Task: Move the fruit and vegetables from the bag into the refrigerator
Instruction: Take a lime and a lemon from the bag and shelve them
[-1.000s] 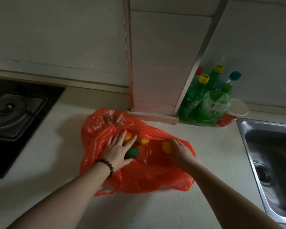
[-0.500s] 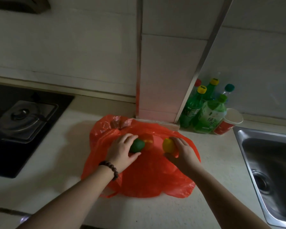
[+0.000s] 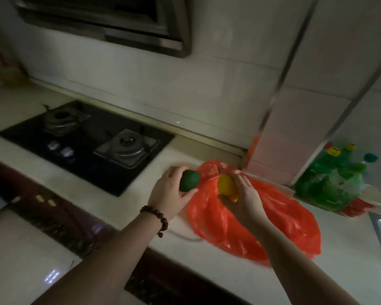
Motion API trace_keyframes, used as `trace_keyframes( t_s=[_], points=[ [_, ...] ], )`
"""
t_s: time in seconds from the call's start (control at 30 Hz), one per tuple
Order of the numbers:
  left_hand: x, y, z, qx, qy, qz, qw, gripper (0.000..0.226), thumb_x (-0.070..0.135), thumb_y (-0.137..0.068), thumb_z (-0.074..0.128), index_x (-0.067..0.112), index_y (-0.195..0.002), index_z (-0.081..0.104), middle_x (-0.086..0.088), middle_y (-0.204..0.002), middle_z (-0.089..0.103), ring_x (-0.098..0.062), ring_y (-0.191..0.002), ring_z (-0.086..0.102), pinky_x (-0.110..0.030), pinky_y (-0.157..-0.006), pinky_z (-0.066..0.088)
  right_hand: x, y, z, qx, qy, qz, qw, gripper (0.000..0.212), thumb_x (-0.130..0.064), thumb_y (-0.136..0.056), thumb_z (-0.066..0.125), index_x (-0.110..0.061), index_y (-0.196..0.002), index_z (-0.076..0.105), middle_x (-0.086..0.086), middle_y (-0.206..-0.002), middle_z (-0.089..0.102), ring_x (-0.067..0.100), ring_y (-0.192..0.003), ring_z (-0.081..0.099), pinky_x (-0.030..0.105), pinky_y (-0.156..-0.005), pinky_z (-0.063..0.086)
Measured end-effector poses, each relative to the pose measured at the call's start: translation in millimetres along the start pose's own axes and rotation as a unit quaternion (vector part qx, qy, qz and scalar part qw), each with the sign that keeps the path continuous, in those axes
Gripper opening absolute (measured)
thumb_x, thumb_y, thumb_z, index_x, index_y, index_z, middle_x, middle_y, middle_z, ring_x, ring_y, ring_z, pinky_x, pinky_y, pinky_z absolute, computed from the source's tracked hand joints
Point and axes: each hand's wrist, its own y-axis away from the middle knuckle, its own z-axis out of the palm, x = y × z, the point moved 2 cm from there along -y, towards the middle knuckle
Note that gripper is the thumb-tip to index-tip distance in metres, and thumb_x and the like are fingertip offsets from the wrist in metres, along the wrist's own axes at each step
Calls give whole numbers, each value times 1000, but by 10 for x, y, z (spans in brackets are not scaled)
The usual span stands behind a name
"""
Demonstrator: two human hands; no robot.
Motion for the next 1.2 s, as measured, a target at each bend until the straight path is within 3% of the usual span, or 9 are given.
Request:
trace_keyframes(
  t_s=[0.17,0.3,0.47,0.63,0.8,1.2],
  points=[
    [-606,582,-990,75,-28,-86,993,57,40,-79,71,19,-125,48,-1,-120,50,-18,-100,56,-24,-79,47,-1026,79,635,-51,-71,-74,993,64,-18,-76,74,-25,-132,43,-3,-129,52,14,-109,51,21,-83,34],
    [-1043,1126,-1795,143,-60,-150,976,59,40,-79,70,15,-128,47,-5,-121,50,-23,-104,55,-33,-87,50,-1846,172,1194,-122,-100,-122,980,60,-27,-81,71,-30,-132,38,-1,-127,51,13,-99,48,26,-80,38],
    [-1475,1776,-2678,213,-108,-222,945,60,46,-79,68,19,-127,46,-2,-122,50,-22,-104,55,-38,-88,51,-2868,275,1821,-179,-150,-194,953,60,-24,-81,71,-26,-133,41,-1,-131,48,12,-105,49,23,-83,38],
    [-1813,2190,-3399,269,-135,-272,914,55,45,-80,67,20,-125,47,1,-118,52,-16,-100,54,-30,-86,51,-3727,253,2366,-230,-191,-260,918,62,-25,-81,72,-22,-135,41,0,-130,48,13,-112,50,21,-87,37],
    [-2148,2284,-3930,317,-168,-291,887,52,41,-80,69,18,-122,49,1,-115,54,-13,-97,52,-20,-78,43,-4439,71,2785,-229,-196,-316,900,60,-25,-81,72,-22,-133,41,-1,-129,46,11,-108,49,23,-84,40],
    [-3381,1534,-4919,390,-218,-336,829,57,39,-79,71,14,-124,49,-3,-119,54,-18,-103,55,-22,-83,45,-5762,-1179,3866,-234,-213,-389,865,61,-25,-82,71,-23,-135,39,0,-133,43,17,-112,51,25,-84,44]
  ],
)
